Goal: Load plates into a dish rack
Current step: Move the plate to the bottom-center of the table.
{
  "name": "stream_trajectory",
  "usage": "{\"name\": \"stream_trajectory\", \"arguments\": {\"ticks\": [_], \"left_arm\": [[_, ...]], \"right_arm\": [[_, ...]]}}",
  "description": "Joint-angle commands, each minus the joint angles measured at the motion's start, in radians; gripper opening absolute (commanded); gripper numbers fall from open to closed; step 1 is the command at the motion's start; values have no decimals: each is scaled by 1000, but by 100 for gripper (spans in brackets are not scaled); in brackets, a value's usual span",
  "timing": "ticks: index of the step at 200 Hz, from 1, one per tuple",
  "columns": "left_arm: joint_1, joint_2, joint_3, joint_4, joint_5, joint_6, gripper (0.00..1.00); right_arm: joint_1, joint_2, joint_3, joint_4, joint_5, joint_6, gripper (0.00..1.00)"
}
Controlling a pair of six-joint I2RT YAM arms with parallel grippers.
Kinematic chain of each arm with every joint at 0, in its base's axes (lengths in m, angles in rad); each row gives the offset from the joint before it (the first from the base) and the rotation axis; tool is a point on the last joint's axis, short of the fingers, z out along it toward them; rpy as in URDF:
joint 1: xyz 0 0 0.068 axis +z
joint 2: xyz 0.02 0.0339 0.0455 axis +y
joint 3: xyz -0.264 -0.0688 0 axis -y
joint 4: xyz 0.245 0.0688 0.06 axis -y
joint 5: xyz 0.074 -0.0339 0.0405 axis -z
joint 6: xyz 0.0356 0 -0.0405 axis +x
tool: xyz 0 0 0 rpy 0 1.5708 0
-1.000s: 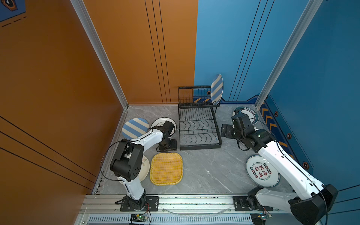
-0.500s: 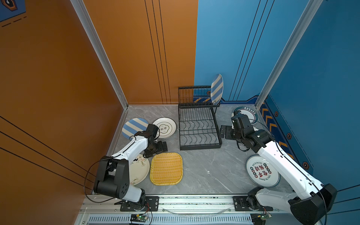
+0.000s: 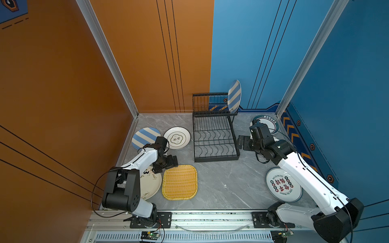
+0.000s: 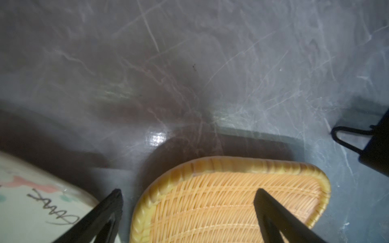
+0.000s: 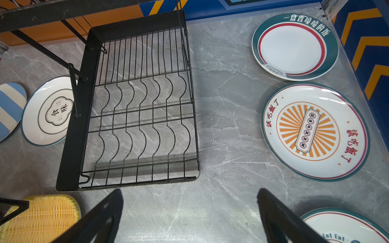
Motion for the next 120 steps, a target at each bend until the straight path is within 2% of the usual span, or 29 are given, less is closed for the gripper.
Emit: {"name": "stream_trajectory", "arguments": {"ticks": [1, 32, 75, 120], "left_arm": [[-1, 11, -19, -20, 31, 2, 98], [-25, -4, -34, -22, 68, -27, 98], [-105, -30, -62, -22, 116, -103, 98], [-186, -32, -32, -20, 150, -162, 98]], "right_arm": [[-7, 3, 2, -4, -1, 4, 100], [-11, 4, 2, -4, 1, 0, 100], [-11, 6, -3, -4, 1, 2, 100], [-6, 12, -20, 6, -14, 11, 100]]}}
